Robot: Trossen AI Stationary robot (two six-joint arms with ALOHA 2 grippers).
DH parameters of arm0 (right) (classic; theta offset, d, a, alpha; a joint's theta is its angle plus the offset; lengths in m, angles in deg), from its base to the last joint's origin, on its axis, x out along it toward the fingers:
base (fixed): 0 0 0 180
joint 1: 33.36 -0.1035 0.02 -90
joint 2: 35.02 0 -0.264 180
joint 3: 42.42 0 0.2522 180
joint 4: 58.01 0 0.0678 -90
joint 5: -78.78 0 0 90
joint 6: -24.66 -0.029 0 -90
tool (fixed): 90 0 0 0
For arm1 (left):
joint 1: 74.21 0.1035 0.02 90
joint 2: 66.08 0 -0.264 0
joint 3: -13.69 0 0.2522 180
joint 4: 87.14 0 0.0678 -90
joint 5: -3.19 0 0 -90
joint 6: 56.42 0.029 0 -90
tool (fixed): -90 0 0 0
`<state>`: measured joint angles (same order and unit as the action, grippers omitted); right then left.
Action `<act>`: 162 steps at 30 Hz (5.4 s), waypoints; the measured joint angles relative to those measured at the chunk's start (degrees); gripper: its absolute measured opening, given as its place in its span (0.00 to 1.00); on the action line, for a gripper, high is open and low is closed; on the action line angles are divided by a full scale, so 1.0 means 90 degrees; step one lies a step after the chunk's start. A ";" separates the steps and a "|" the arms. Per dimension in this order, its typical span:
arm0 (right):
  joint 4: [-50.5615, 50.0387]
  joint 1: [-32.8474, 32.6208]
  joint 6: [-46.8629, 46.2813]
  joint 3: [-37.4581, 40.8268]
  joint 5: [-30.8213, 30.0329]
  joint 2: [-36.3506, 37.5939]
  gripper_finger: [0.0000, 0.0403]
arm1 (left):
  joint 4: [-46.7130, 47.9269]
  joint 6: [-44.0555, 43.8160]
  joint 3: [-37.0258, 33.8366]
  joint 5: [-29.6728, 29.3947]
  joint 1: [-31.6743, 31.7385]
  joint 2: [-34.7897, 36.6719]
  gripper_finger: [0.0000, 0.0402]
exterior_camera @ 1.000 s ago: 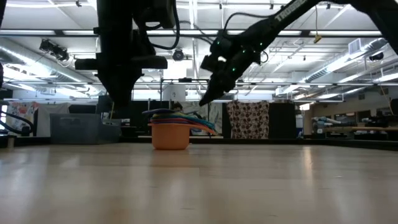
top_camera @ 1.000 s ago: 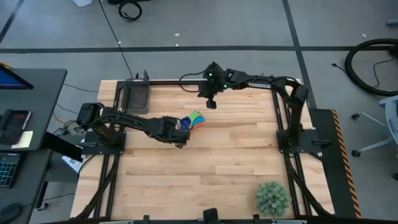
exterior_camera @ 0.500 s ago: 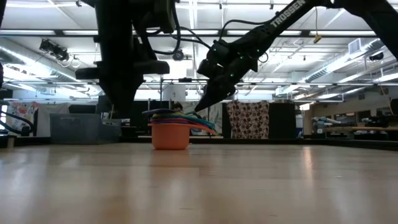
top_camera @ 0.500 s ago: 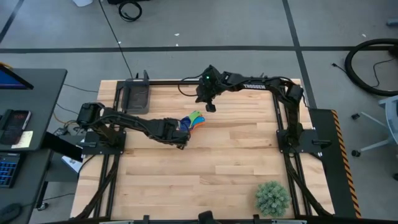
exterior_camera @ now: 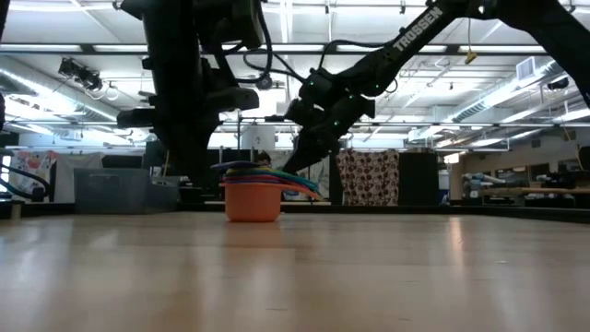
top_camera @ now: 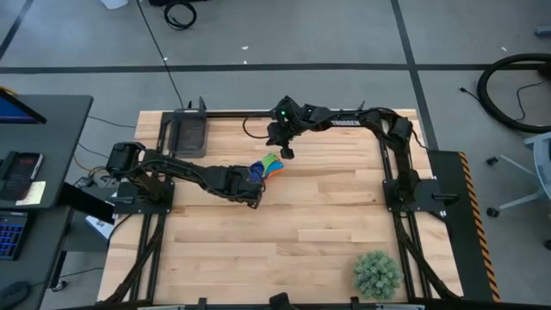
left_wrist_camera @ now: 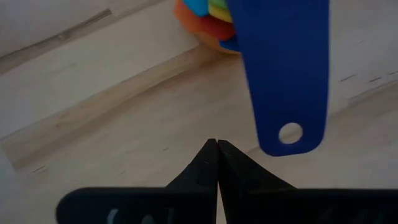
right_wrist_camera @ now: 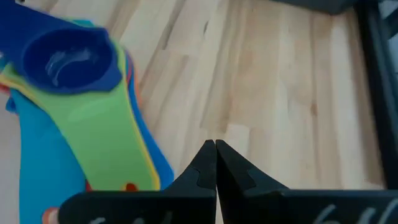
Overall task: Nest measuring cups in basket
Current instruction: Stack the violet measuring cup on top of the green measuring cup
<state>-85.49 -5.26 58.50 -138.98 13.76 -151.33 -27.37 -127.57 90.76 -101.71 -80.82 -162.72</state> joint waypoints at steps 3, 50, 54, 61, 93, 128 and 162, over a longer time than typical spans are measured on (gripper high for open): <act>-0.0027 -0.0004 -0.0001 -0.0012 0.0051 -0.0100 0.00 | -0.0083 -0.0002 0.0000 0.0001 0.0000 0.0000 0.02; -0.0815 -0.0887 -0.0356 -0.0032 0.0562 -0.0304 0.00 | -0.1309 0.1906 0.0002 0.0015 0.0749 -0.0005 0.02; -0.0854 -0.0941 -0.0357 -0.0032 0.0563 -0.0304 0.00 | -0.1338 0.2037 0.0002 -0.0014 0.0786 -0.0005 0.02; -0.0946 -0.0947 -0.0359 -0.0031 0.0585 -0.0304 0.00 | -0.1320 0.2052 0.0002 0.0302 0.0786 -0.0005 0.02; -0.0919 -0.1307 -0.0407 -0.0027 0.0807 -0.0297 0.00 | -0.1816 0.2482 0.0000 0.0228 0.0796 -0.0005 0.02; -0.1106 -0.1106 -0.0359 -0.0034 0.0852 -0.0297 0.00 | 0.0808 0.2099 0.0214 0.0341 0.0758 0.0630 0.02; -0.1135 -0.1197 -0.0361 -0.0032 0.0904 -0.0300 0.00 | 0.0003 0.2692 0.0209 0.0400 0.0780 -0.0189 0.02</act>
<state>-95.71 -16.03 55.25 -139.27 21.90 -154.02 -27.34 -103.35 92.64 -98.11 -73.80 -164.42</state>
